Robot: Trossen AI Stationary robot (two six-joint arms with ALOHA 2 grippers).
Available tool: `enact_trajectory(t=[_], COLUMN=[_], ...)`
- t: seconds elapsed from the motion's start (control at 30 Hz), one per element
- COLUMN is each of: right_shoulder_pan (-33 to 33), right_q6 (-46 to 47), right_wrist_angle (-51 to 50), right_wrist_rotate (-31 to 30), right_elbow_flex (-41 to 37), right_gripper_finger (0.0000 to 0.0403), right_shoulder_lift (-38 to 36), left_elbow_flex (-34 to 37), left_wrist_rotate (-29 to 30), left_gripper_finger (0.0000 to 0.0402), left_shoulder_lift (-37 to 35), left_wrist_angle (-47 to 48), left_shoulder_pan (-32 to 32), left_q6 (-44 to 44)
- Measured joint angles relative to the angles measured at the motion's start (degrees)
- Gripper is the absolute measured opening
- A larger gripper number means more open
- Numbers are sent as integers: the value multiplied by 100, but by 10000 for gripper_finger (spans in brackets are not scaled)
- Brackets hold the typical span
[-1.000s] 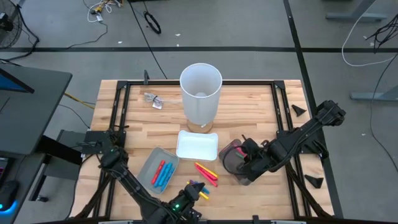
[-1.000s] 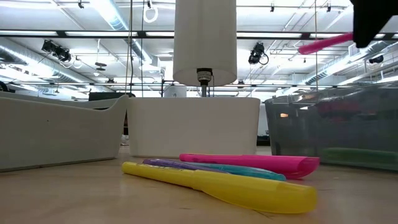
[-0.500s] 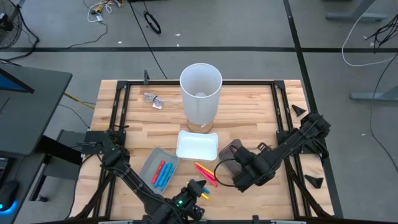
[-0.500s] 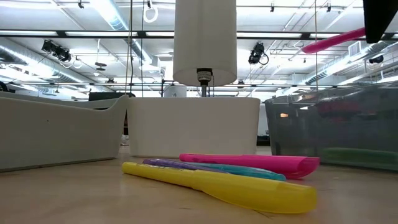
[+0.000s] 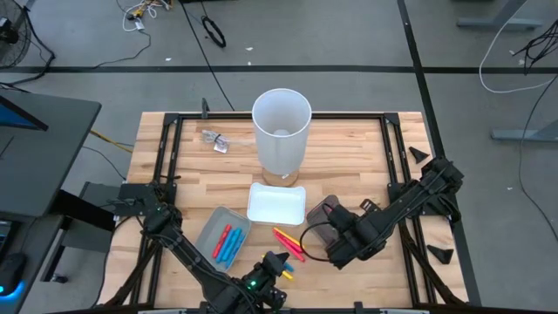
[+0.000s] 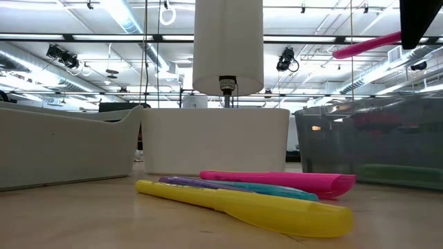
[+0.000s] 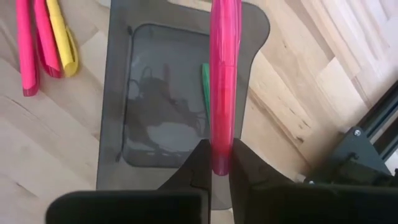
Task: Pick & Place Markers
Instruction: Put the pink pen in the black bin
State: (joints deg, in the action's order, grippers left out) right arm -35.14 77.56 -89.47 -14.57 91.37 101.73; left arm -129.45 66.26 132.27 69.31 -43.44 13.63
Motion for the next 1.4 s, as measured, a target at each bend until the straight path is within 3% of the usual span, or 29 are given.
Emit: enact_trajectory(t=[0.2, 0.7, 1.2, 1.4], right_shoulder_pan=[22, 181, 431, 396], right_q6=[-1, -174, -435, -422], right_wrist_angle=[294, 2452, 3575, 3552], right_wrist_rotate=[100, 565, 930, 933], right_elbow_flex=[-559, -2247, -3007, -3010], right_gripper_finger=[18, 18, 19, 45], right_shoulder_lift=[-4, 2, -7, -26], left_elbow_flex=[0, 0, 0, 0], left_wrist_rotate=[-59, -62, -60, -64], left_gripper_finger=[96, 96, 96, 96], left_shoulder_lift=[0, 0, 0, 0], left_wrist_angle=[0, -5, -2, -3], left_shoulder_pan=[-9, -2, 0, 15], left_q6=[-2, -2, -110, -103])
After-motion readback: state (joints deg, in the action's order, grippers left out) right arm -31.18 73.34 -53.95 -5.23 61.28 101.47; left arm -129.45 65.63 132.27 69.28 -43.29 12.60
